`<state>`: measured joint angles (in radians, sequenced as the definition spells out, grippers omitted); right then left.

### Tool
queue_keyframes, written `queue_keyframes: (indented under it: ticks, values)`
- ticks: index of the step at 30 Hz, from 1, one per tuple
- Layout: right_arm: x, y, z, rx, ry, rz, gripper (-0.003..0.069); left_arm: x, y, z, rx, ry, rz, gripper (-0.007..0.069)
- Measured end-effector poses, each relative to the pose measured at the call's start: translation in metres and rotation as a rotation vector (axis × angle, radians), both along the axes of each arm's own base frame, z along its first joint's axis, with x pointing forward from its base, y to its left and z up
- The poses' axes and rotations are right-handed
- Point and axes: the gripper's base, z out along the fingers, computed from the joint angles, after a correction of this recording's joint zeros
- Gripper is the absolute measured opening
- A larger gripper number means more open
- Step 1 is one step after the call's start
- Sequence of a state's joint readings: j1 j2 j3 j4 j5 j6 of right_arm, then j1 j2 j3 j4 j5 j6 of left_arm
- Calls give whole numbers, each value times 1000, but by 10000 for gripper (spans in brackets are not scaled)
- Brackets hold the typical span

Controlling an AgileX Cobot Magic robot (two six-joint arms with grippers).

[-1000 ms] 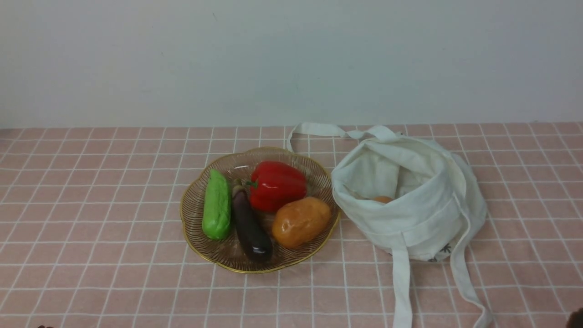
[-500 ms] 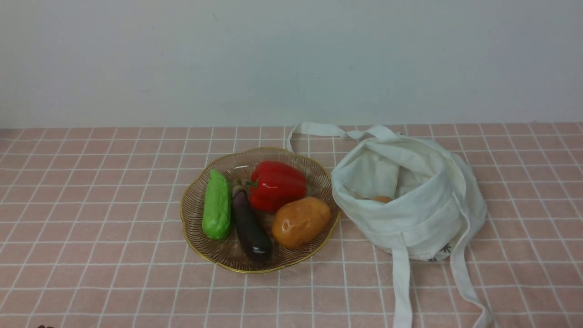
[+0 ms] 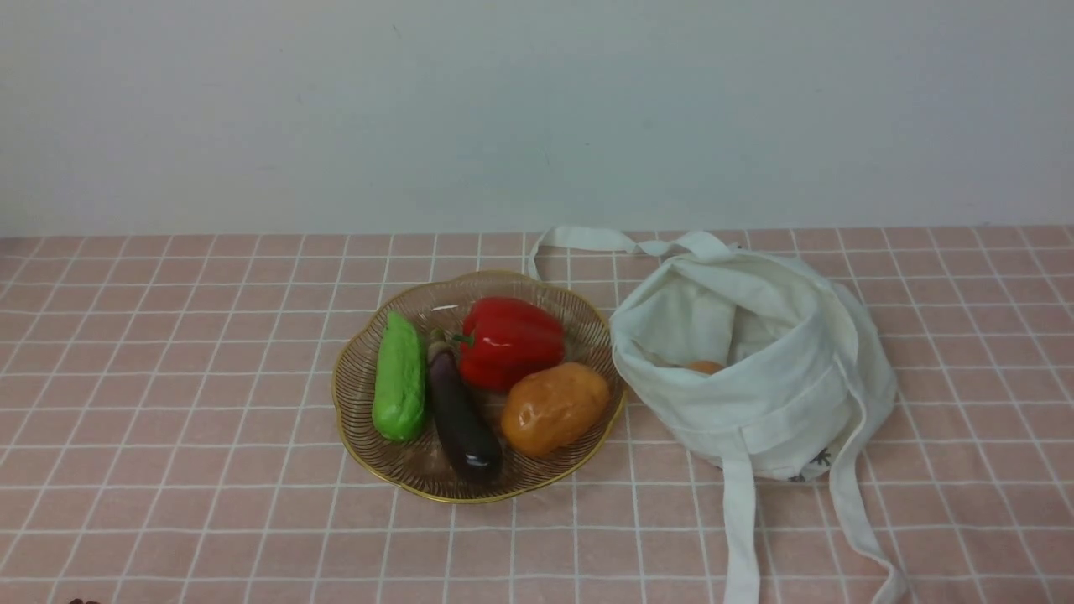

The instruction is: Take vegetables from bag on pink coffee tablecloth place on plate.

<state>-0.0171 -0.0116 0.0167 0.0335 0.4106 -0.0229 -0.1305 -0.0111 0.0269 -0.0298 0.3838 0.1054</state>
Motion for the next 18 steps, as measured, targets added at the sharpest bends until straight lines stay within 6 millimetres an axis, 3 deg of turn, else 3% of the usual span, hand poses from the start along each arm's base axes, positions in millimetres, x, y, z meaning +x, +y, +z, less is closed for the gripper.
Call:
queue_keyframes:
  ticks: [18]
  values:
    - [0,1,0,-1,-2,17,-15,0,0,0,0,0,0,-5]
